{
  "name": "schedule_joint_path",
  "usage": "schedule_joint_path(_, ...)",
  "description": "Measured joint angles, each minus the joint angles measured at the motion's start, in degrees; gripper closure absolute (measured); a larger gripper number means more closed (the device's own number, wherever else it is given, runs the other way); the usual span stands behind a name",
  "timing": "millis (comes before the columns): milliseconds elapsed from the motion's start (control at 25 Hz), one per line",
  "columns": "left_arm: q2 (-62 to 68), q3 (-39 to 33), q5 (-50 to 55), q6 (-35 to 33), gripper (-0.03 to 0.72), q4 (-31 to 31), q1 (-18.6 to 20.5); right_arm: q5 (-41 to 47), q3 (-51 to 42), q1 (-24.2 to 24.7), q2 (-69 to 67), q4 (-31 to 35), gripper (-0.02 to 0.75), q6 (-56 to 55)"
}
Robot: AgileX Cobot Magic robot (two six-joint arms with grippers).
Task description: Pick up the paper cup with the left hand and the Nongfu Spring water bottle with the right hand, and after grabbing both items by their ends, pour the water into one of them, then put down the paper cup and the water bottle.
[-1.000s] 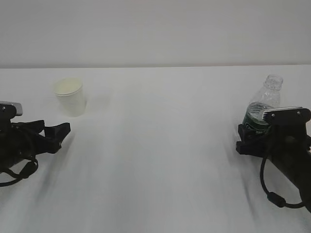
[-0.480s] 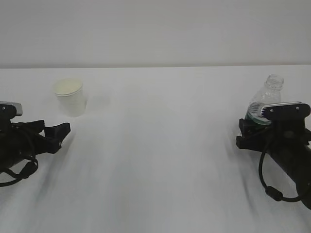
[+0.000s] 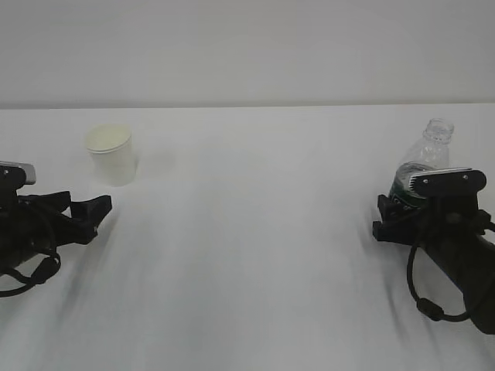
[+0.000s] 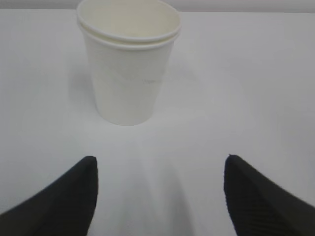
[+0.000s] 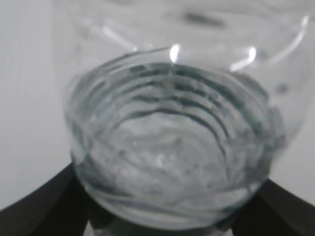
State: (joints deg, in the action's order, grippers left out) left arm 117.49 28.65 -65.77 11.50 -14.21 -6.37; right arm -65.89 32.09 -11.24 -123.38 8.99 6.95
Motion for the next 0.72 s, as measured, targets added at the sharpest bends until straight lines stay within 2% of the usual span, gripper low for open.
schedule_joint_path(720, 0.08, 0.0, 0.0, 0.0, 0.112, 0.0, 0.0, 0.0, 2.94, 0.0, -0.51, 1.91, 0.164, 0.04)
